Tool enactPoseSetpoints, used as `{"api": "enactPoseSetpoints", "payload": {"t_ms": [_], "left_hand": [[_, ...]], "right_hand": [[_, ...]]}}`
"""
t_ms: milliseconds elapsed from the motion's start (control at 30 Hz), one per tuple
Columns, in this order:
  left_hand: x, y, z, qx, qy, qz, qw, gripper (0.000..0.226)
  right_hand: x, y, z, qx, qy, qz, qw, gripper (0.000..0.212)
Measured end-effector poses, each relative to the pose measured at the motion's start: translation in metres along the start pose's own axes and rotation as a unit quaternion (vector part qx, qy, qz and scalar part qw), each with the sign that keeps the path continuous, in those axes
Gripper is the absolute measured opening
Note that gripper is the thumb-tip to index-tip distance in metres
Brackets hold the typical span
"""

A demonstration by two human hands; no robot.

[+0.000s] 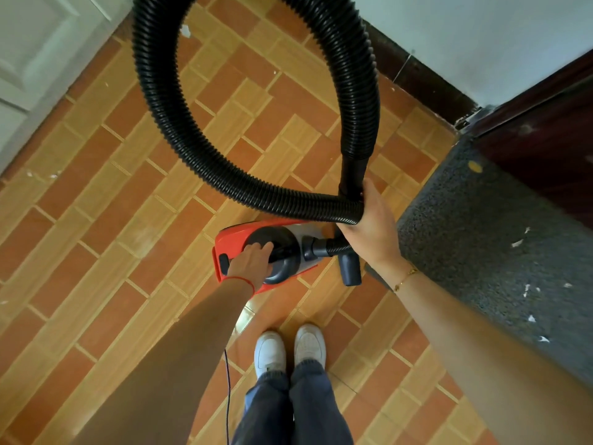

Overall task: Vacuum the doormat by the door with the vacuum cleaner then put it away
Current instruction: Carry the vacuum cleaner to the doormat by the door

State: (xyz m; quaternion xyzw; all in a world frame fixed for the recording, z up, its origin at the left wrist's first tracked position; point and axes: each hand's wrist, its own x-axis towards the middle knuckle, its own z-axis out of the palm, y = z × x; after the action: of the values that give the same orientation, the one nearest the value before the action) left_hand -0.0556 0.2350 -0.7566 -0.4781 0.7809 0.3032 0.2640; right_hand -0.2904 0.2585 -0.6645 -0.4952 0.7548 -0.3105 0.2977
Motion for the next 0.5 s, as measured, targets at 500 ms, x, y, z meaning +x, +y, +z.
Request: {"api": "enactPoseSetpoints", "payload": {"t_ms": [500], "left_hand": [[-0.012, -0.003, 0.033, -0.082, 0.135, -0.054, 0.986, 0.047]], "right_hand": [[0.009, -0.001, 0.01, 0.077, -0.057, 0.047, 0.994, 0.073]]}}
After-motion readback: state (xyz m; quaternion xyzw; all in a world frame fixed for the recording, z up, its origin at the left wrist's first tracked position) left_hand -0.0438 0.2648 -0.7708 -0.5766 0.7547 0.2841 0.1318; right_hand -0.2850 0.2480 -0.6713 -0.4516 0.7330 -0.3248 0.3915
